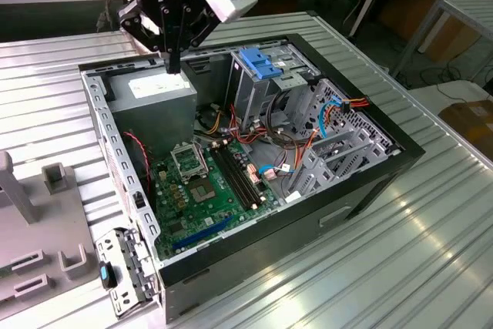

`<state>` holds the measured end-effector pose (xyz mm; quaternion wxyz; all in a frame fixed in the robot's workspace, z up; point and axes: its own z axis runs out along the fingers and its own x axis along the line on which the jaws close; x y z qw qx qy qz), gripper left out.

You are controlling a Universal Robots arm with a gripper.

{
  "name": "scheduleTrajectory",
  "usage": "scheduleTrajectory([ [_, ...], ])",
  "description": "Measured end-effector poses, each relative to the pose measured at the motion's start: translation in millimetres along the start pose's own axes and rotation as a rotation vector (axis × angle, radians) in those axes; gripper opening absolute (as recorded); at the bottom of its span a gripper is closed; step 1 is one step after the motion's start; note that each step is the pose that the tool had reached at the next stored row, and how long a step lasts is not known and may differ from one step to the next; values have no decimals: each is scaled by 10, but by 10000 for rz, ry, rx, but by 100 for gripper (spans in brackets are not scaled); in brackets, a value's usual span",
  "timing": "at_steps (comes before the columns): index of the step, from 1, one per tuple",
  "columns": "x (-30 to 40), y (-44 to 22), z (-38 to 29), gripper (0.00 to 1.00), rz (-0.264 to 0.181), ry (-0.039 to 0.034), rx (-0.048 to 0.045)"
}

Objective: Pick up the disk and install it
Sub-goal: 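Reach for the disk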

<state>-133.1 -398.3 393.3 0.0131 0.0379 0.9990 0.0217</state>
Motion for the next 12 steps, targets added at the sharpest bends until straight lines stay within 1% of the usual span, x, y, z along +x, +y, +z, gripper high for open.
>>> scheduleTrajectory([
  [1,46,14,-1,11,0,1,1],
  [2,72,28,-1,11,0,1,1],
  [4,104,44,-1,11,-1,1,0],
  [7,221,83,-2,11,-2,0,0],
  [8,255,89,-3,11,1,0,1],
  [10,297,95,-4,11,0,0,1],
  [11,348,100,-4,11,-1,0,0],
  [12,381,100,-5,11,0,1,0],
])
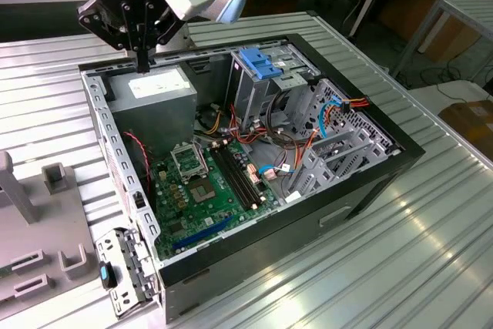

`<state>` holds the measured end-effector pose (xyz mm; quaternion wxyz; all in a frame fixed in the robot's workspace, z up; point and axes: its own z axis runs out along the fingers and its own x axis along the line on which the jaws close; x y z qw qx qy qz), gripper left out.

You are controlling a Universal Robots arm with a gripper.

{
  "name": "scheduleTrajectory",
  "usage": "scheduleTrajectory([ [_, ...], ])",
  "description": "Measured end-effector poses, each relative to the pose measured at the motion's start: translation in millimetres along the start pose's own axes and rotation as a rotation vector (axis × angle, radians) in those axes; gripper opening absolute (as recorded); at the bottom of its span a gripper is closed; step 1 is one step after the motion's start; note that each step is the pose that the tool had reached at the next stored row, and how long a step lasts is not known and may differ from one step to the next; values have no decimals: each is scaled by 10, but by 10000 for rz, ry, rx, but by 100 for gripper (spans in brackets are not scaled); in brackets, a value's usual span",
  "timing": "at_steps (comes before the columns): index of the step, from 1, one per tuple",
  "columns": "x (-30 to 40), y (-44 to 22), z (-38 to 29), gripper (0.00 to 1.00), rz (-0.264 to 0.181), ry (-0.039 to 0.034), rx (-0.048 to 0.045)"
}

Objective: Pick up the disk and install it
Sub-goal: 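Reach for the disk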

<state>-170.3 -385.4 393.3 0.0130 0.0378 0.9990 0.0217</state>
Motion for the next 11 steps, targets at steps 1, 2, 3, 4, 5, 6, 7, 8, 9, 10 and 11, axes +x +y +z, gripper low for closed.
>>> scheduleTrajectory([
  [1,29,-1,-1,11,1,0,0],
  [2,50,-2,-1,11,1,-1,0],
  [3,106,-5,-3,11,0,-1,0],
  [4,143,-7,-4,11,0,-1,0],
  [5,181,-9,-5,11,0,-1,0],
  [6,236,-12,-6,11,1,-1,0],
  [7,277,-15,-8,11,1,0,0],
  [8,299,-17,-8,11,0,-1,-1],
  [9,373,-20,-10,11,1,0,1],
  [10,456,-25,-12,11,0,0,0],
  [11,498,-27,-13,11,0,-1,0],
])
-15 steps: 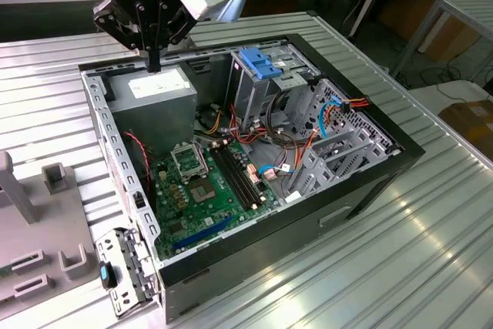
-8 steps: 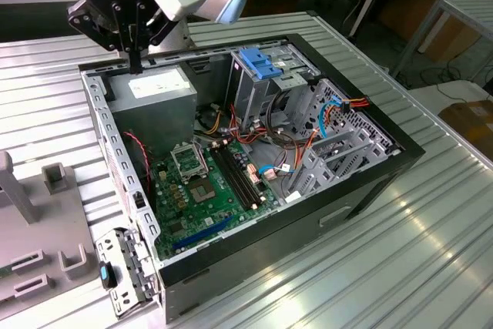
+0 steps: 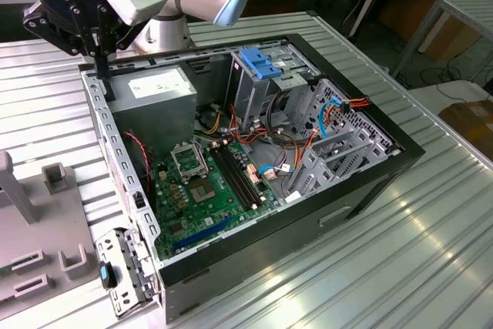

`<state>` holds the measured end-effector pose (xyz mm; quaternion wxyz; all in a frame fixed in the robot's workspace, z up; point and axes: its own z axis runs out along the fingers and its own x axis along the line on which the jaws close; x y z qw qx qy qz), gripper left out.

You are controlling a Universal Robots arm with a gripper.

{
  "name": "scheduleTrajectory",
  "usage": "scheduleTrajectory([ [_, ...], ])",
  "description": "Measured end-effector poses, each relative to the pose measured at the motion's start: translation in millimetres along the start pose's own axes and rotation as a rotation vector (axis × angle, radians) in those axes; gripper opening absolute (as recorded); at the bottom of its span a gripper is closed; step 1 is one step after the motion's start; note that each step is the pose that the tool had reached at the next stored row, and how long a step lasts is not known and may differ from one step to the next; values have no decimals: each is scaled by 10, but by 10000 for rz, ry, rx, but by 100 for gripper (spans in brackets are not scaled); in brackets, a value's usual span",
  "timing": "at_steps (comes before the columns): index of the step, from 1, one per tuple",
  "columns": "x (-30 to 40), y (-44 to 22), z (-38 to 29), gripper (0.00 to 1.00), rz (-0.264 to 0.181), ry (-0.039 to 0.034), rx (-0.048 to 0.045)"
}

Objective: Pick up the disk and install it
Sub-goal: 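Reach for the disk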

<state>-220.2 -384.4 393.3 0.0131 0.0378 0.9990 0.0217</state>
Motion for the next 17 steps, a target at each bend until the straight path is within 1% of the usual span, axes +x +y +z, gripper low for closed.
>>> scheduleTrajectory([
  [2,39,-2,-1,11,0,0,0],
  [7,171,-9,-5,11,0,0,0],
  [13,292,-14,-8,11,1,0,0],
  [15,364,-17,-10,11,1,1,0],
  [16,413,-18,-11,11,0,1,0],
  [17,437,-19,-12,11,0,0,0],
])
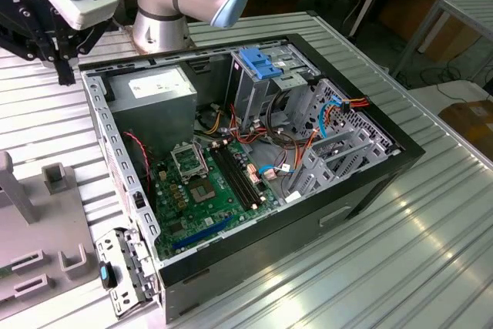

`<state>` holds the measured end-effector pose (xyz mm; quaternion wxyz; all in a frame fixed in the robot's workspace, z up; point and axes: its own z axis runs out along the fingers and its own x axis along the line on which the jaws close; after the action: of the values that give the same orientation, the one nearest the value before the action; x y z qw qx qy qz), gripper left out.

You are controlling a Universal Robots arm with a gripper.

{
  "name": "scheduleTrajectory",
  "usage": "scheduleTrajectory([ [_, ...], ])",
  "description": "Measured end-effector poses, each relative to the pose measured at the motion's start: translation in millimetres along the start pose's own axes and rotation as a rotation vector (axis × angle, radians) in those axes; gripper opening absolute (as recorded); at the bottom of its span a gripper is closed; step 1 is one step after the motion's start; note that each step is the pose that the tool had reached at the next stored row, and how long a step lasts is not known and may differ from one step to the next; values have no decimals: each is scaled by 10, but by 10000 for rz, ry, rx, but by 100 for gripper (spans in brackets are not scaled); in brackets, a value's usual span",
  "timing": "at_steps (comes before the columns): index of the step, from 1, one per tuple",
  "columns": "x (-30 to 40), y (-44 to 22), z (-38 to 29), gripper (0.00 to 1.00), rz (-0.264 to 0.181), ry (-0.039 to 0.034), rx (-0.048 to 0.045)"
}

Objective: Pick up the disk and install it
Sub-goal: 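Reach for the disk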

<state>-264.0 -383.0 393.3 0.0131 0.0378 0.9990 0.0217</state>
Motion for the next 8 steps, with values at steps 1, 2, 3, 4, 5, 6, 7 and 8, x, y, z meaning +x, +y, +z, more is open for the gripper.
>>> scheduleTrajectory([
  [1,18,0,0,11,1,0,0],
  [2,41,-1,-1,11,1,0,-1],
  [3,62,-2,-1,11,1,0,0],
  [4,110,-4,-3,11,1,0,0],
  [5,154,-5,-5,11,1,1,1],
  [6,213,3,-5,11,0,0,0],
  [7,243,7,-5,11,1,0,0],
  [8,264,10,-6,11,1,0,0],
])
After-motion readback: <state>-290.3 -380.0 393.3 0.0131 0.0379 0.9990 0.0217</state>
